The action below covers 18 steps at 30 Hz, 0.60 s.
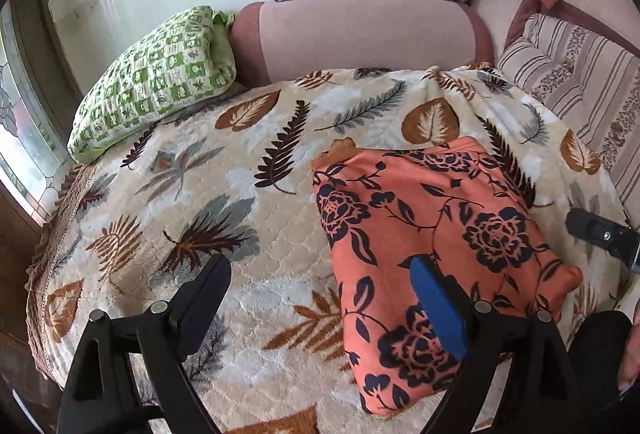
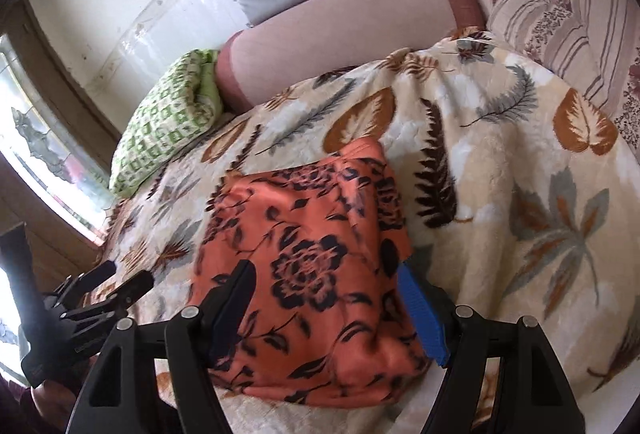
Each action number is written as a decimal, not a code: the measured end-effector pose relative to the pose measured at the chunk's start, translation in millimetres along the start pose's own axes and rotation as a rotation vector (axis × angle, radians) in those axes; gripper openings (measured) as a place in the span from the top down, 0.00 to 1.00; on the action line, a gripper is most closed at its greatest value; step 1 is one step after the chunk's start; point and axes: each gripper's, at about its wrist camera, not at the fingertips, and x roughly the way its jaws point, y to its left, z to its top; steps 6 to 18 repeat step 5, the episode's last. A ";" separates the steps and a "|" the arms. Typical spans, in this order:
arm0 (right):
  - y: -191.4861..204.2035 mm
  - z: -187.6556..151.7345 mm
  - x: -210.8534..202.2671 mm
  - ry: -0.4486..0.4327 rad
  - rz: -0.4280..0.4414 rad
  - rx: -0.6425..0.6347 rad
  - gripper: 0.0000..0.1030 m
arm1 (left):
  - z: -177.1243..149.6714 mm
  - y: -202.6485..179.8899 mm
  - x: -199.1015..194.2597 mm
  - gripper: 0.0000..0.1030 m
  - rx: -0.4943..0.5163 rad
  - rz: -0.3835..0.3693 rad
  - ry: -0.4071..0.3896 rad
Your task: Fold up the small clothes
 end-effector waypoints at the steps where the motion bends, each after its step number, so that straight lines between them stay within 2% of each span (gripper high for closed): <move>1: 1.8 -1.8 -1.6 0.001 0.002 -0.002 0.26 | -1.4 0.7 -2.4 0.11 -0.008 -0.012 0.001; 5: 6.7 -5.1 -4.0 0.007 0.004 -0.017 0.26 | -4.4 2.7 -4.9 0.11 -0.057 -0.040 -0.009; 18: 6.7 -5.1 -4.0 0.007 0.004 -0.017 0.26 | -4.4 2.7 -4.9 0.11 -0.057 -0.040 -0.009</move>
